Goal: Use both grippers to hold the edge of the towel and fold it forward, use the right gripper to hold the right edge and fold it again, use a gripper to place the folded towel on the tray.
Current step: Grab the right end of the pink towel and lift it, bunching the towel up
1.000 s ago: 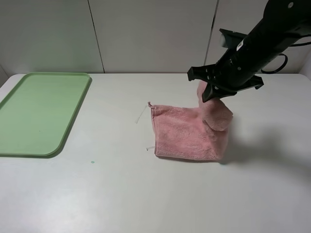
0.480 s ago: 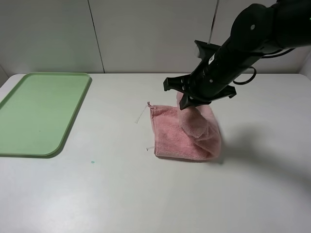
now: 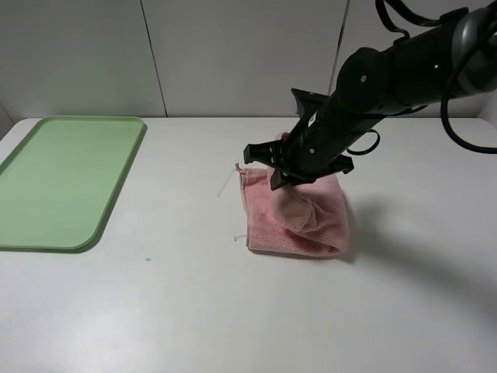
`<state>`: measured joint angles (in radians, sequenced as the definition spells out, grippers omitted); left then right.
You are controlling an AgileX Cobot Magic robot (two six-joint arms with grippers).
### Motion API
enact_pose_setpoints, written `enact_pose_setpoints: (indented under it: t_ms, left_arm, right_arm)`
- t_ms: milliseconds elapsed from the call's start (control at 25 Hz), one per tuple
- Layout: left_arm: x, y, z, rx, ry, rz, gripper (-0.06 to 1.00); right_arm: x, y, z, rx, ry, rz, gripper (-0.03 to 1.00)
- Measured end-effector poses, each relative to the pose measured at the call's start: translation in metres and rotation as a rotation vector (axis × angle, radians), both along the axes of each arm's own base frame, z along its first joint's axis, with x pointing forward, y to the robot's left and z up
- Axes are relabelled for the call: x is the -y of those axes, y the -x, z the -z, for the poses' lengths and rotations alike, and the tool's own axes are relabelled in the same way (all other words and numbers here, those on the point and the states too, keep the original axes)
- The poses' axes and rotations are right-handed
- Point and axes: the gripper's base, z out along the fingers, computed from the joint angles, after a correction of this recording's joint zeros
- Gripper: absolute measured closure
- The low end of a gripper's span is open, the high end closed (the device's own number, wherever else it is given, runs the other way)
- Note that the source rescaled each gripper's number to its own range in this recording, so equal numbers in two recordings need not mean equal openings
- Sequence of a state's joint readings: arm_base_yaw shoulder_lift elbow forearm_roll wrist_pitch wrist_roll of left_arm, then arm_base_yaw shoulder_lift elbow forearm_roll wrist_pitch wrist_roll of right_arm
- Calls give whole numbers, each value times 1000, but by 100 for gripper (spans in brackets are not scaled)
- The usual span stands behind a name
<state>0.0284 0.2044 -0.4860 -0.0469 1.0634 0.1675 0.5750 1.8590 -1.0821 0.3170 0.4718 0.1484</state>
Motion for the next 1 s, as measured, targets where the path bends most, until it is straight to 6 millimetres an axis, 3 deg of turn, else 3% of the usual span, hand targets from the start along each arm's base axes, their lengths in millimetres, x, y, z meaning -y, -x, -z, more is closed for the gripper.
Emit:
enact_pose_setpoints:
  t_ms: [400, 880, 960, 1000]
  left_arm:
    - [0, 0, 0, 0, 0, 0, -4]
    - [0, 0, 0, 0, 0, 0, -4]
    - [0, 0, 0, 0, 0, 0, -4]
    - [0, 0, 0, 0, 0, 0, -4]
  right_arm:
    - [-20, 6, 18, -8, -15, -13, 92]
    - [-33, 13, 17, 25, -29, -47, 91]
    - [-33, 13, 17, 26, -30, -47, 82]
    - [-34, 13, 17, 25, -30, -46, 69]
